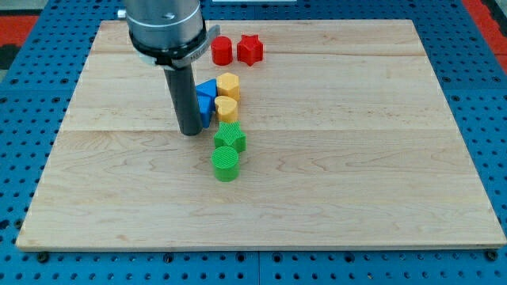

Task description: Slide the red circle towards bottom right

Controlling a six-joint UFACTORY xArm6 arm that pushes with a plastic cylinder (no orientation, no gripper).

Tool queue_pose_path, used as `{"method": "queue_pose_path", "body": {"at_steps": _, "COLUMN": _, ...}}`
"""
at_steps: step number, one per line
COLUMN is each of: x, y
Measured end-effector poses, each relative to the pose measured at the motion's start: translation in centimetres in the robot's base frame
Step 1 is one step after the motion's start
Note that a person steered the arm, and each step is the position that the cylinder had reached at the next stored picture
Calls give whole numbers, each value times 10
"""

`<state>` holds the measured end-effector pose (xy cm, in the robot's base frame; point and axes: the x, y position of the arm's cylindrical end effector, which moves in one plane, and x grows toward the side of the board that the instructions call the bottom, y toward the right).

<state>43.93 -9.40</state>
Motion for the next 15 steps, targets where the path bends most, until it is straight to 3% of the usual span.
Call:
{"method": "queue_pose_path", "body": {"at_steps": 1, "x": 21, "y": -65}}
{"method": "queue_pose_path", "body": {"at_steps": 2, "x": -52, "y": -87}}
{"method": "queue_pose_path", "body": {"at_steps": 4, "x": -141, "y": 14}}
{"method": "queue_pose_path", "body": {"at_steps": 5, "x": -179, "y": -32}}
{"method": "queue_pose_path", "body": {"at_steps": 6, "x": -182, "y": 30}}
{"method": "queue_pose_path", "body": {"at_steps": 7, "x": -147, "y": 91}}
{"method": "queue_pose_path", "body": {"at_steps": 8, "x": -174, "y": 56}}
{"method": "queue_pose_path", "body": {"at_steps": 9, "x": -219, "y": 67}}
{"method": "queue_pose_path", "body": {"at_steps": 10, "x": -187, "y": 101}}
{"method": "queue_pose_path", "body": {"at_steps": 11, "x": -109, "y": 101}}
{"method": "queue_pose_path", "body": {"at_steps": 12, "x": -65, "y": 101}}
{"method": "queue_pose_path", "body": {"at_steps": 13, "x": -46, "y": 121}}
{"method": "queue_pose_path", "body": {"at_steps": 14, "x": -63, "y": 134}}
{"method": "queue_pose_path", "body": {"at_steps": 15, "x": -16, "y": 183}}
